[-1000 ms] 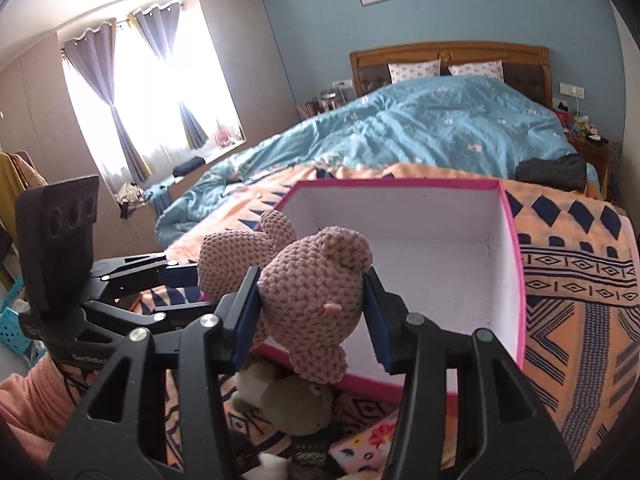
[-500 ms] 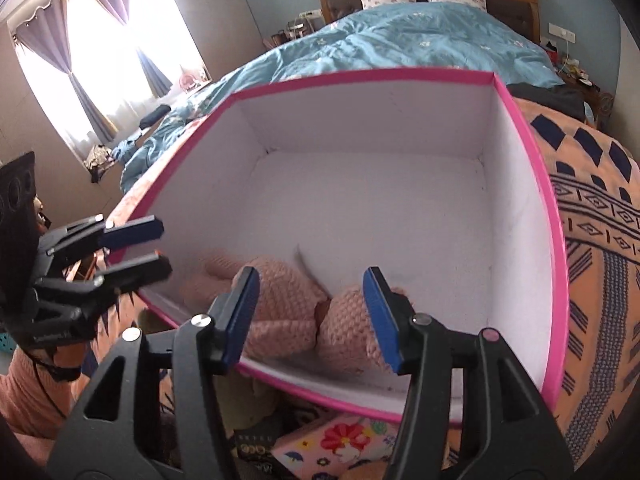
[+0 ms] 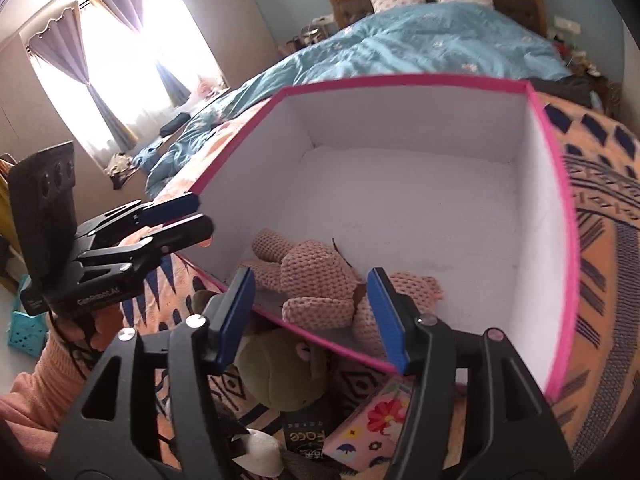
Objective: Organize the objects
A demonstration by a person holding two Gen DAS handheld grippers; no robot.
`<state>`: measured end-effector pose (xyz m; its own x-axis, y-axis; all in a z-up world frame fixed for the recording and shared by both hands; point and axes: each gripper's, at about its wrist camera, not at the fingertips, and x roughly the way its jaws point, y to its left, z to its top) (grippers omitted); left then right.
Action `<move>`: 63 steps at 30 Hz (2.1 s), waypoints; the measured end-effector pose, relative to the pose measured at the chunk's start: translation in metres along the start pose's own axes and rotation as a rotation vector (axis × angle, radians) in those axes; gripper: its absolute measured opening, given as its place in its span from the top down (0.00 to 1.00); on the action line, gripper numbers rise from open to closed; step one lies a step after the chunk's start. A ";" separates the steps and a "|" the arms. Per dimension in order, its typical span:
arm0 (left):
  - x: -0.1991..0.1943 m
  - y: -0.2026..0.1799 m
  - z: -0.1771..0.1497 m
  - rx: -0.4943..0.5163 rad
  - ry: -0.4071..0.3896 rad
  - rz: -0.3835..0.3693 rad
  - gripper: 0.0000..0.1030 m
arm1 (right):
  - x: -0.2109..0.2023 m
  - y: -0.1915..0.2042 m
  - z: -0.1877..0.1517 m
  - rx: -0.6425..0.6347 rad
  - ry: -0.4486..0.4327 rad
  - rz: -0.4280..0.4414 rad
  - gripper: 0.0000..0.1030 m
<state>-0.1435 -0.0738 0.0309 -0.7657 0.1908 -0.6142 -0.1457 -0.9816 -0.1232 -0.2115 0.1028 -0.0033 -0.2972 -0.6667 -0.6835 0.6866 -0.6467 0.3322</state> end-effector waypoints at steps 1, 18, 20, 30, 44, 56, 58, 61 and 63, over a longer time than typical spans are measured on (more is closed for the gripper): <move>-0.009 -0.002 -0.003 0.003 -0.023 -0.010 0.41 | -0.010 0.004 -0.005 -0.010 -0.029 -0.004 0.39; -0.061 -0.043 -0.103 0.087 0.047 -0.142 0.30 | -0.054 0.056 -0.122 -0.095 -0.052 -0.015 0.36; -0.058 -0.043 -0.113 0.065 0.074 -0.147 0.30 | -0.052 0.059 -0.128 -0.100 -0.060 -0.067 0.40; -0.045 -0.041 -0.143 -0.016 0.152 -0.197 0.31 | -0.050 0.040 -0.150 -0.013 -0.066 -0.170 0.40; -0.042 -0.050 -0.144 -0.047 0.188 -0.260 0.55 | -0.036 0.025 -0.148 0.058 -0.110 -0.166 0.82; -0.052 -0.054 -0.134 -0.068 0.148 -0.284 0.63 | -0.062 0.040 -0.137 0.031 -0.176 -0.031 0.86; -0.049 -0.054 -0.135 -0.072 0.159 -0.280 0.62 | -0.061 0.041 -0.136 0.020 -0.170 -0.052 0.86; -0.046 -0.050 -0.139 -0.082 0.167 -0.278 0.58 | -0.054 0.038 -0.139 0.018 -0.143 -0.094 0.82; -0.044 -0.049 -0.141 -0.075 0.184 -0.258 0.51 | -0.050 0.033 -0.142 0.031 -0.122 -0.116 0.77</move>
<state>-0.0139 -0.0330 -0.0461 -0.5824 0.4377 -0.6850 -0.2682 -0.8989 -0.3464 -0.0793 0.1676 -0.0507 -0.4524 -0.6259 -0.6352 0.6230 -0.7315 0.2771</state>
